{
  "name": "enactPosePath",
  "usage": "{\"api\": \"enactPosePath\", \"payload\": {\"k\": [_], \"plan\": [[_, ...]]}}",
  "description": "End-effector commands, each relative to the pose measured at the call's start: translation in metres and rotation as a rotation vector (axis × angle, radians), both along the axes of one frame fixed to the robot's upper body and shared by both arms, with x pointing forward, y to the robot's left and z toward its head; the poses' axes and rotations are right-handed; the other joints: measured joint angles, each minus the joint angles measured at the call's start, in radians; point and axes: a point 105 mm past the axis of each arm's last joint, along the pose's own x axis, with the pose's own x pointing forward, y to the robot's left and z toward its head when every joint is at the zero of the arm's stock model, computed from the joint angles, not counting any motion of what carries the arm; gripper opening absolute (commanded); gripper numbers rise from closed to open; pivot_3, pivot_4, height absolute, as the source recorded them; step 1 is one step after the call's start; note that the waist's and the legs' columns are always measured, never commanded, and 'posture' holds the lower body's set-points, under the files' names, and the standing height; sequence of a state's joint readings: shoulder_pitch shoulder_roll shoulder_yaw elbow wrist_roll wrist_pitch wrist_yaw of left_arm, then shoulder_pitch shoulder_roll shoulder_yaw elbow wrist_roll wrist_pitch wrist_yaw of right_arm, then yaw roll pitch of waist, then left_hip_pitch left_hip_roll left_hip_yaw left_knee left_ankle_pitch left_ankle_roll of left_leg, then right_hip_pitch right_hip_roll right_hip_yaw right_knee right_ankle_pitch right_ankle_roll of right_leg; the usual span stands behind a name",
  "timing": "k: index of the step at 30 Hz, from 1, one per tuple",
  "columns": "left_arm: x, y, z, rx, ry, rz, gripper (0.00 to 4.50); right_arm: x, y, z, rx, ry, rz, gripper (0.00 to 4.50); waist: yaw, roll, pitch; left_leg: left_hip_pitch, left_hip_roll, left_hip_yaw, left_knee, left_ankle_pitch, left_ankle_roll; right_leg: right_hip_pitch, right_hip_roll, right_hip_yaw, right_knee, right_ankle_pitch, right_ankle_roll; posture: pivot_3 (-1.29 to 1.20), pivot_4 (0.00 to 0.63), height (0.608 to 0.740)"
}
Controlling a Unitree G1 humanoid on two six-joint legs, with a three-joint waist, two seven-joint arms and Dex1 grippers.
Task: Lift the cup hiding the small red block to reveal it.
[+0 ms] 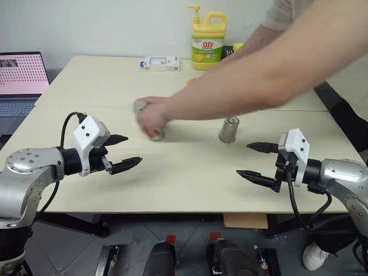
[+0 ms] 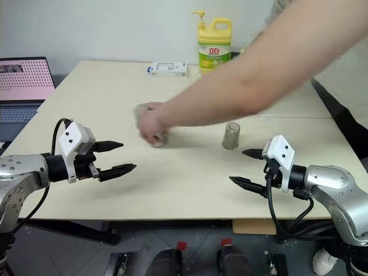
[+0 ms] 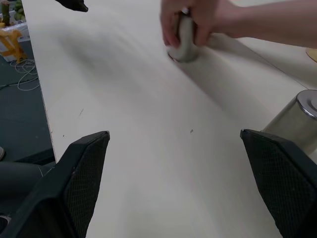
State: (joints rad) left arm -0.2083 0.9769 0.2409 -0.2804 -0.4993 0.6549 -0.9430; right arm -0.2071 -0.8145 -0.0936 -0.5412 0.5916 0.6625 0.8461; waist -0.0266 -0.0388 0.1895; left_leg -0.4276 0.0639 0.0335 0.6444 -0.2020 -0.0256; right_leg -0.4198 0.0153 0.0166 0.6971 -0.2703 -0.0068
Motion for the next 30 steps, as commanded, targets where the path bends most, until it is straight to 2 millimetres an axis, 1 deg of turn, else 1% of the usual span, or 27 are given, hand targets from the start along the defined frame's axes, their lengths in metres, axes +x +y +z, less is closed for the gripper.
{"api": "enactPosePath", "payload": {"k": [1,4,7,11,15,17,20,30], "plan": [[0.004,0.001,0.008,0.010,-0.059,0.020,4.49,-0.001,0.004,0.008,-0.004,-0.031,0.025,4.50,0.000,0.000,0.000,0.000,0.000,0.000,0.000,0.000,0.000,0.000,0.000,0.000,0.000,0.000,0.000,0.00,0.150,0.740],[0.009,0.006,0.008,0.003,-0.076,0.055,4.49,-0.002,0.009,0.011,0.017,-0.028,0.043,4.50,0.000,0.000,0.000,0.000,0.000,0.000,0.000,0.000,0.000,0.000,0.000,0.000,0.000,0.000,0.000,0.00,0.150,0.740],[0.016,0.018,0.005,-0.042,-0.064,0.112,4.49,-0.002,0.019,0.014,0.040,-0.022,0.074,4.50,0.000,0.000,0.000,0.000,0.000,0.000,0.000,0.000,0.000,0.000,0.000,0.000,0.000,0.000,0.000,0.00,0.150,0.740],[0.030,0.041,0.006,-0.086,-0.075,0.236,4.49,0.005,0.036,0.020,0.071,0.004,0.098,4.50,-0.001,0.000,0.000,0.001,0.000,0.000,0.000,0.000,0.000,0.000,0.001,0.000,0.000,0.000,0.000,0.00,0.150,0.740],[0.043,0.061,0.000,-0.012,-0.099,0.330,4.49,0.009,0.049,0.028,0.095,0.021,0.123,4.50,-0.002,0.000,0.000,0.001,0.000,0.000,0.000,0.000,0.000,0.000,0.001,0.000,0.001,0.000,0.000,0.00,0.150,0.740],[0.055,0.072,0.000,-0.022,-0.116,0.415,4.49,0.009,0.057,0.032,0.104,0.026,0.151,4.50,-0.001,0.000,0.000,0.000,0.000,0.000,0.000,0.000,0.000,0.000,0.001,0.000,0.000,0.000,0.000,0.00,0.150,0.740],[0.070,0.071,-0.003,-0.063,-0.109,0.443,4.49,0.005,0.065,0.034,0.089,0.027,0.195,4.50,0.002,0.000,0.000,-0.001,0.000,0.000,0.000,0.000,0.000,0.000,0.001,-0.001,0.000,0.000,0.000,0.00,0.150,0.740],[0.111,0.068,-0.014,-0.093,-0.094,0.492,4.49,0.000,0.073,0.040,0.070,0.012,0.242,4.50,0.009,-0.001,-0.001,-0.003,-0.001,0.001,0.001,0.000,0.000,-0.001,0.001,-0.002,0.000,0.001,0.001,0.00,0.150,0.740]]}}
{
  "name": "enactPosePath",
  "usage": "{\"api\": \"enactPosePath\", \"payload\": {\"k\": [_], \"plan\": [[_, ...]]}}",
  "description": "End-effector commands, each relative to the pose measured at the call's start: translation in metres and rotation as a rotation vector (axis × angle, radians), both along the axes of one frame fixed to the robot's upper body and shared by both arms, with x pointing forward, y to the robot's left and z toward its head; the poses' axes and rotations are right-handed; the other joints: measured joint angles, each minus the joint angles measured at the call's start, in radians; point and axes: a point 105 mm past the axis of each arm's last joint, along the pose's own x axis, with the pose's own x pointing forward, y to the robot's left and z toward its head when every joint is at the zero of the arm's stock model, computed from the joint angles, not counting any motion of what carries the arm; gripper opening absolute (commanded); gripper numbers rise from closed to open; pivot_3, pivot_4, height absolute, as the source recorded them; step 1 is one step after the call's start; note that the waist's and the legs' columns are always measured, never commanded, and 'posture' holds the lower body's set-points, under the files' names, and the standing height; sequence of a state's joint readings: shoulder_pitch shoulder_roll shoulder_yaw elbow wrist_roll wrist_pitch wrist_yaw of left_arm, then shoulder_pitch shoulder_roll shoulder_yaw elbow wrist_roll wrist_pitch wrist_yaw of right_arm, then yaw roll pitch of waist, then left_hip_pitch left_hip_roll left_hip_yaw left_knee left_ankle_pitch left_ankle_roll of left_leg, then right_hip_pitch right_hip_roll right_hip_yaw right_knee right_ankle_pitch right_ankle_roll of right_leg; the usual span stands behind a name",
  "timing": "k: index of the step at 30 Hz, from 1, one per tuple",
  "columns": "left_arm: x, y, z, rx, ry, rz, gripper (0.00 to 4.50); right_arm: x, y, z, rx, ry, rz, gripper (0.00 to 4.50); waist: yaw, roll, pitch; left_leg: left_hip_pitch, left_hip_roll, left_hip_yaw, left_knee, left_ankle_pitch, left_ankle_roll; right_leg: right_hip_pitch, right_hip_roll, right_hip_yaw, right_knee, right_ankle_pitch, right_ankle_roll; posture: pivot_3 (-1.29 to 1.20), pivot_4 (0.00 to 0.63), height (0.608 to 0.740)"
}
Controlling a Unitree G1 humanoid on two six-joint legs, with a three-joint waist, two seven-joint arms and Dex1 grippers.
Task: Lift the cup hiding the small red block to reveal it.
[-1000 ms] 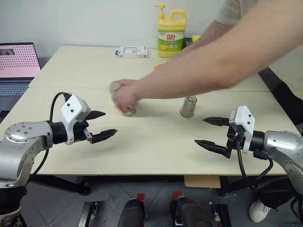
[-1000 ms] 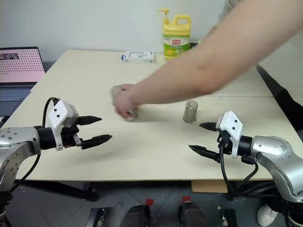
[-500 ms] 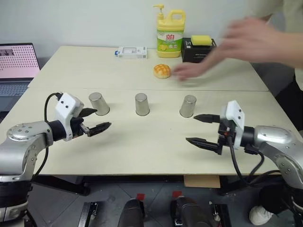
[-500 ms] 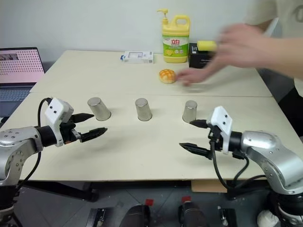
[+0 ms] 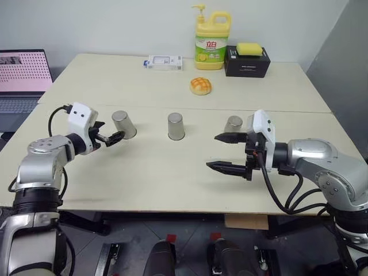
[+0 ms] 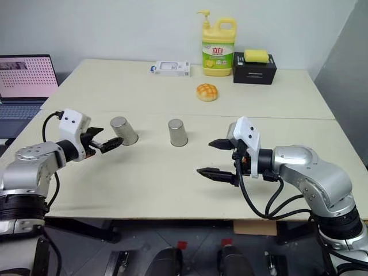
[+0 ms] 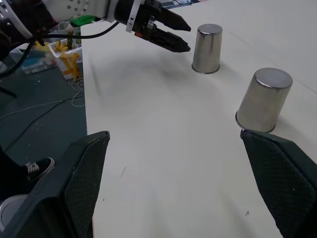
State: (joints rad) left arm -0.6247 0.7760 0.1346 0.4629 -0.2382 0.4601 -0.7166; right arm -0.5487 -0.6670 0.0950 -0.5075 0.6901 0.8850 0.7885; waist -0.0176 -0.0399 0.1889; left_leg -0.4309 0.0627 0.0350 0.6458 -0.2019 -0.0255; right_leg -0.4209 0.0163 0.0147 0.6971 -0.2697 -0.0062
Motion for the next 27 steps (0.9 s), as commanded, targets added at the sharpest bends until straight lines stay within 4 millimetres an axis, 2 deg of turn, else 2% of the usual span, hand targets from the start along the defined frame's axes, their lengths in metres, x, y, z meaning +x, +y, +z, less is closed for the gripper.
{"api": "enactPosePath", "payload": {"k": [1,12,16,19,21,24,27], "plan": [[0.018,-0.001,0.008,0.030,-0.041,0.020,4.49,-0.009,0.005,0.013,0.000,-0.056,0.046,4.50,0.000,0.000,0.000,0.000,0.000,0.000,0.000,0.000,0.000,0.000,0.000,-0.001,0.000,0.000,0.000,0.00,0.150,0.740],[0.048,-0.012,0.000,0.025,-0.029,0.052,4.49,-0.012,0.005,0.012,-0.020,-0.058,0.051,4.50,-0.001,0.000,0.000,-0.001,-0.001,0.000,0.000,0.000,0.000,0.000,0.001,-0.001,0.000,0.000,0.000,0.00,0.150,0.740],[0.052,-0.022,-0.001,0.008,-0.030,0.013,3.82,-0.012,0.005,0.010,-0.027,-0.058,0.053,4.50,-0.006,0.000,0.000,-0.001,-0.001,0.000,0.000,0.000,0.000,0.000,0.001,-0.001,0.000,0.000,0.000,0.00,0.150,0.740],[0.052,-0.022,-0.001,0.001,-0.034,0.009,3.03,-0.011,0.004,0.011,-0.026,-0.058,0.049,4.50,-0.008,0.000,0.000,-0.001,-0.001,0.000,0.000,0.000,0.000,0.000,0.001,-0.001,0.000,0.000,0.000,0.00,0.150,0.740],[0.051,-0.020,0.000,-0.006,-0.038,0.014,2.75,-0.011,0.003,0.011,-0.023,-0.058,0.045,4.50,-0.009,0.000,0.000,-0.001,-0.001,0.000,0.000,0.000,0.000,0.000,0.001,-0.001,0.000,0.000,0.000,0.00,0.150,0.740],[0.050,-0.017,0.003,-0.010,-0.052,0.017,2.75,-0.010,0.003,0.011,-0.020,-0.058,0.042,4.50,-0.009,0.000,0.000,-0.001,-0.001,0.000,0.000,0.000,0.000,0.000,0.001,-0.001,0.000,0.000,0.000,0.00,0.150,0.740],[0.050,-0.010,0.023,-0.030,-0.124,0.044,2.75,-0.010,0.003,0.011,-0.020,-0.057,0.045,4.50,-0.009,0.000,0.000,-0.001,-0.001,0.000,0.000,0.000,0.000,0.000,0.001,-0.001,0.000,0.000,0.000,0.00,0.150,0.740]]}}
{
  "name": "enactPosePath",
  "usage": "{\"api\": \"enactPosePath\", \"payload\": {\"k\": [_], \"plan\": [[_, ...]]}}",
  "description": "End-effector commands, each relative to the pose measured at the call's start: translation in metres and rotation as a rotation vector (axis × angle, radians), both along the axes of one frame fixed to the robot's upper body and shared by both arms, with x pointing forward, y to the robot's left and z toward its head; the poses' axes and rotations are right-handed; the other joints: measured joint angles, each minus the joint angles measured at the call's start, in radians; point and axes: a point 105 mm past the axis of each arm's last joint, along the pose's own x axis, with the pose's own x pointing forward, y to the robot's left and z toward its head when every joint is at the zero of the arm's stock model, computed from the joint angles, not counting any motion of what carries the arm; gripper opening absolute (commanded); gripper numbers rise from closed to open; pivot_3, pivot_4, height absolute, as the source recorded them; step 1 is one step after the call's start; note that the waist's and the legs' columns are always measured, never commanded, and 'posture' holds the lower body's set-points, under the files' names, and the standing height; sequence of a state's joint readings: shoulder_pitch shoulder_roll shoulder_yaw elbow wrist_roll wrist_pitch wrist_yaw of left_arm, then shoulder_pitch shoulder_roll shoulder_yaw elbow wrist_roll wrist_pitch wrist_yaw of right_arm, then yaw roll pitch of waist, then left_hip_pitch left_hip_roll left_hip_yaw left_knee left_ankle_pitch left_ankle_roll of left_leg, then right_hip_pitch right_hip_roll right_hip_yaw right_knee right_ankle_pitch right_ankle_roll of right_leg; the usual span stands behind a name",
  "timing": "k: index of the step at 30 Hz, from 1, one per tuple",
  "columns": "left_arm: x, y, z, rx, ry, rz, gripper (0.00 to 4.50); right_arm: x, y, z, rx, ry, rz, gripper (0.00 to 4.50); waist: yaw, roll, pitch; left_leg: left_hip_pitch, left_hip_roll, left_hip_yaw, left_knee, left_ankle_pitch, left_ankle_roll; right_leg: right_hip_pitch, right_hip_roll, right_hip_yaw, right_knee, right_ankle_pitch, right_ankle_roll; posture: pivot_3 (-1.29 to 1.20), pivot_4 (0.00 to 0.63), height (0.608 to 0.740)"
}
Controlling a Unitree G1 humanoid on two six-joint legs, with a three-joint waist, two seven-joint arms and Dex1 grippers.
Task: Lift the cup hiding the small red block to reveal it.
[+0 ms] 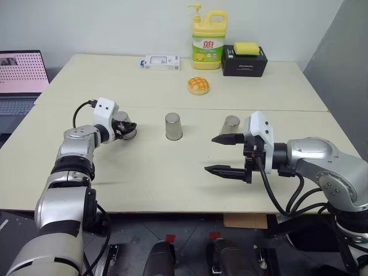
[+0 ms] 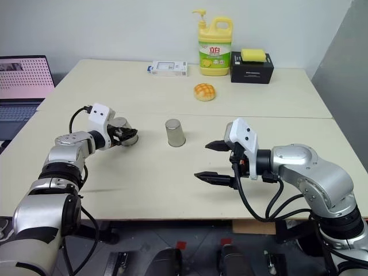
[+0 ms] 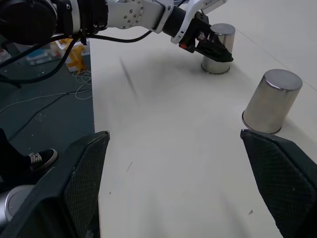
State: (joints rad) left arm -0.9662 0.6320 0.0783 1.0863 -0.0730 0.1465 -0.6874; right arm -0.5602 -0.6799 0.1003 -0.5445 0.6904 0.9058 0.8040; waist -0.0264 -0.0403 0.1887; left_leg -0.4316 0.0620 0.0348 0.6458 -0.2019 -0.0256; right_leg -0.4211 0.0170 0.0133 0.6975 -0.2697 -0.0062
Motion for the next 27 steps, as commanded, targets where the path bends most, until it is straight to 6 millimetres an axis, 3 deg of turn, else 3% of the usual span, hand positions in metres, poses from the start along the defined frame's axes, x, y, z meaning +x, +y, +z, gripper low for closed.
{"api": "enactPosePath", "payload": {"k": [1,4,7,13,22,24,27], "plan": [[0.001,0.011,0.049,-0.021,-0.165,0.030,2.75,-0.003,0.000,0.009,0.009,-0.040,0.012,4.50,0.000,0.000,0.000,0.000,0.000,0.000,0.000,0.000,0.000,0.000,0.000,0.000,0.000,0.000,0.000,0.00,0.150,0.740],[-0.009,0.022,0.085,-0.024,-0.275,0.056,2.75,-0.002,-0.002,0.009,0.010,-0.039,0.008,4.50,-0.001,-0.001,0.000,0.000,0.001,0.000,0.000,0.000,0.000,0.000,0.000,0.000,0.000,0.000,0.000,0.00,0.150,0.740],[-0.017,0.038,0.087,-0.025,-0.291,0.136,2.75,-0.001,-0.002,0.008,0.011,-0.037,0.007,4.50,-0.004,0.000,0.000,0.000,0.002,-0.001,0.000,0.000,0.000,0.000,0.000,0.001,0.000,0.000,0.000,0.00,0.150,0.740],[-0.022,0.073,0.047,0.010,-0.193,0.320,2.75,0.003,0.002,0.009,0.016,-0.042,0.019,4.50,-0.002,0.000,0.000,0.002,0.001,0.000,0.000,0.000,0.000,0.001,-0.001,0.001,0.001,0.000,0.000,0.00,0.150,0.740],[-0.020,0.082,0.019,-0.073,-0.140,0.408,2.75,0.003,0.002,0.007,0.018,-0.037,0.024,4.50,0.003,-0.002,-0.001,0.000,0.001,0.000,0.001,0.000,0.000,0.000,-0.001,0.000,0.000,0.000,0.001,0.00,0.150,0.740],[-0.020,0.084,0.017,-0.083,-0.132,0.419,3.45,0.003,0.001,0.007,0.019,-0.037,0.021,4.50,0.003,-0.002,-0.001,0.000,0.001,0.000,0.000,0.000,0.000,0.000,-0.001,0.000,0.000,0.000,0.001,0.00,0.150,0.740],[-0.019,0.081,0.020,-0.081,-0.137,0.390,4.05,0.003,0.001,0.006,0.020,-0.036,0.017,4.50,0.000,-0.002,-0.001,0.000,0.001,0.000,0.001,0.000,0.000,0.000,-0.001,0.000,0.000,0.000,0.001,0.00,0.150,0.740]]}}
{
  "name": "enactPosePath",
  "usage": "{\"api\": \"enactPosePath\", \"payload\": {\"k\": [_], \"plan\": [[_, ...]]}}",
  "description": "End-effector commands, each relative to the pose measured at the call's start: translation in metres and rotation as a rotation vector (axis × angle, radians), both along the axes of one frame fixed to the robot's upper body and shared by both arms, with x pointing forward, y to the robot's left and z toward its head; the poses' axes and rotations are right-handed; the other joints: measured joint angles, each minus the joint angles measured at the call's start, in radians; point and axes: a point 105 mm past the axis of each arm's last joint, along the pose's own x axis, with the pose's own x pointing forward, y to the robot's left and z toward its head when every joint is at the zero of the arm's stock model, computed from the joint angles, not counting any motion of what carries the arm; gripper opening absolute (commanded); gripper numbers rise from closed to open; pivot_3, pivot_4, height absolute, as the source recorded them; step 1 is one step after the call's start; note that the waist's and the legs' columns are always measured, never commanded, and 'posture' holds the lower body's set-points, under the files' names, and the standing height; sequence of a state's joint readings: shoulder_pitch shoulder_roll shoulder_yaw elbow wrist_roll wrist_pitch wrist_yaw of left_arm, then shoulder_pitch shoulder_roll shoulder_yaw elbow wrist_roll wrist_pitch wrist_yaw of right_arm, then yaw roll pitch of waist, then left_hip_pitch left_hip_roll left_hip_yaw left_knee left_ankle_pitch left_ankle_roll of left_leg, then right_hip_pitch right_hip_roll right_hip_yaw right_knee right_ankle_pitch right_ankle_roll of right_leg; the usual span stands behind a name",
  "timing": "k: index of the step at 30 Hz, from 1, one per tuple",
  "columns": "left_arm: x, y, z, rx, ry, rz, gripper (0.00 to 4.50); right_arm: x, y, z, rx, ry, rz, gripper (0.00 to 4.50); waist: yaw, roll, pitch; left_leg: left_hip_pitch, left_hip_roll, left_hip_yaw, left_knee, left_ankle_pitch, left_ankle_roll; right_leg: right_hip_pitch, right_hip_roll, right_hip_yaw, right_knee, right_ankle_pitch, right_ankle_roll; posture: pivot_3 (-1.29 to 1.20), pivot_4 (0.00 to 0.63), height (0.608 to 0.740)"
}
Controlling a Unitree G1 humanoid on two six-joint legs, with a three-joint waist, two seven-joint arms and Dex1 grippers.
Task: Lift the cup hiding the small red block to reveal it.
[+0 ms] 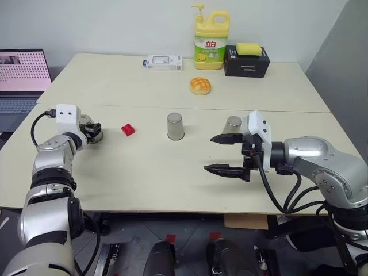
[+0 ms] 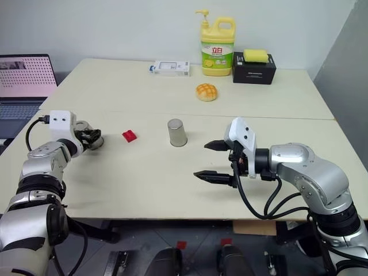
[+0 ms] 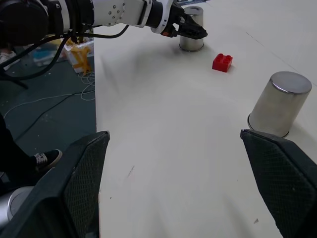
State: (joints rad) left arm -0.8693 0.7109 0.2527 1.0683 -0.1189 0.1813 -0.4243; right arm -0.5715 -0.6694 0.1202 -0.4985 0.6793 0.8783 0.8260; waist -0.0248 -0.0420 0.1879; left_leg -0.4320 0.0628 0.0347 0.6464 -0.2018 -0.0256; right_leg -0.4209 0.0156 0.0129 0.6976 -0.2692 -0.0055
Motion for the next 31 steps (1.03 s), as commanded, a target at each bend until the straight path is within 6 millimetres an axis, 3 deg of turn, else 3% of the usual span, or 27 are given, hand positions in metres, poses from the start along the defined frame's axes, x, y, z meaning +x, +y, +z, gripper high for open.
{"api": "enactPosePath", "payload": {"k": [1,5,9,15,18,22,31], "plan": [[0.005,-0.004,0.025,0.001,-0.082,-0.041,4.32,-0.002,0.000,0.009,0.011,-0.051,0.003,4.50,-0.001,0.000,0.000,0.000,0.000,0.000,0.000,0.000,0.000,0.000,0.000,0.000,0.000,0.000,0.000,0.00,0.150,0.740],[0.003,-0.002,0.038,0.047,-0.110,-0.049,4.44,-0.003,0.000,0.009,0.015,-0.051,0.004,4.50,-0.002,0.000,0.000,0.000,0.000,0.000,0.000,0.000,0.000,0.000,0.000,0.000,0.000,0.000,0.000,0.00,0.150,0.740],[-0.005,-0.001,0.069,0.130,-0.179,-0.082,4.44,-0.004,0.000,0.011,0.037,-0.050,0.000,4.50,-0.002,0.000,0.000,0.000,0.000,0.000,0.000,0.000,0.000,0.000,0.000,0.000,0.000,0.000,0.000,0.00,0.150,0.740],[-0.037,-0.023,0.094,0.270,-0.178,-0.311,4.44,-0.003,-0.008,0.017,0.072,-0.061,-0.035,4.50,-0.006,0.000,0.000,0.001,0.002,-0.001,-0.001,0.000,0.000,0.000,-0.001,0.002,0.000,0.000,0.000,0.00,0.150,0.740],[-0.067,-0.048,0.095,0.309,-0.117,-0.533,4.44,-0.001,-0.018,0.021,0.076,-0.088,-0.055,4.50,-0.007,0.000,0.000,0.001,0.002,0.000,-0.001,0.000,0.000,0.000,-0.001,0.001,0.001,0.000,0.000,0.00,0.150,0.740],[-0.100,-0.060,0.089,0.314,0.000,-0.701,4.44,-0.003,-0.030,0.029,0.103,-0.120,-0.058,4.50,-0.006,0.000,0.000,0.002,0.003,-0.001,-0.001,0.000,0.000,0.000,-0.003,0.002,0.000,0.000,-0.001,0.00,0.150,0.740],[-0.121,-0.064,0.079,0.266,0.084,-0.759,4.44,0.002,-0.044,0.028,0.075,-0.092,-0.094,4.50,-0.003,0.001,0.000,0.004,0.003,-0.001,-0.001,0.000,0.000,0.001,-0.003,0.003,0.000,-0.001,-0.001,0.00,0.150,0.740]]}}
